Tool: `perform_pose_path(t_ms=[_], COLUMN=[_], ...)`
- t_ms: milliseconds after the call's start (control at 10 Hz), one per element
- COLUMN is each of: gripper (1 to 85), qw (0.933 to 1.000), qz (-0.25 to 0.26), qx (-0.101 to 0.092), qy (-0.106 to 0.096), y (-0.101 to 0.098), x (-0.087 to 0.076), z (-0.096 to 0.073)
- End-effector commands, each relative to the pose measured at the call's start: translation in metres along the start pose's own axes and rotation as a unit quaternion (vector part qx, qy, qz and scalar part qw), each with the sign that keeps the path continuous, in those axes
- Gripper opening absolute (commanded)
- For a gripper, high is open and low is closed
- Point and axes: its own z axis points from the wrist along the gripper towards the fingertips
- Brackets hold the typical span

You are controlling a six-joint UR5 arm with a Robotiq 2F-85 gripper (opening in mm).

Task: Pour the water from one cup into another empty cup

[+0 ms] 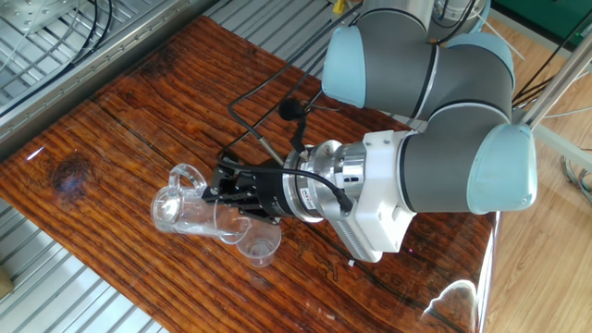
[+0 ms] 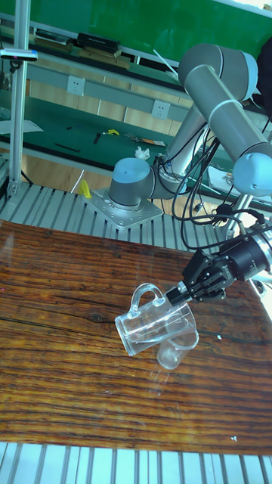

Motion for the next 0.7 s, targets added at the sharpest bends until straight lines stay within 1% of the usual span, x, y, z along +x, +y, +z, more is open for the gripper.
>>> perform_pose_path(t_ms=[0, 600], gripper=[1.7, 1.7], qw=[1.0000, 1.0000], qz=[0.002, 0.001], qx=[-0.005, -0.002], qy=[0.003, 0.003], y=[0.0021, 0.0018], x=[0.0014, 0.0019], z=[0.0005, 0.0001])
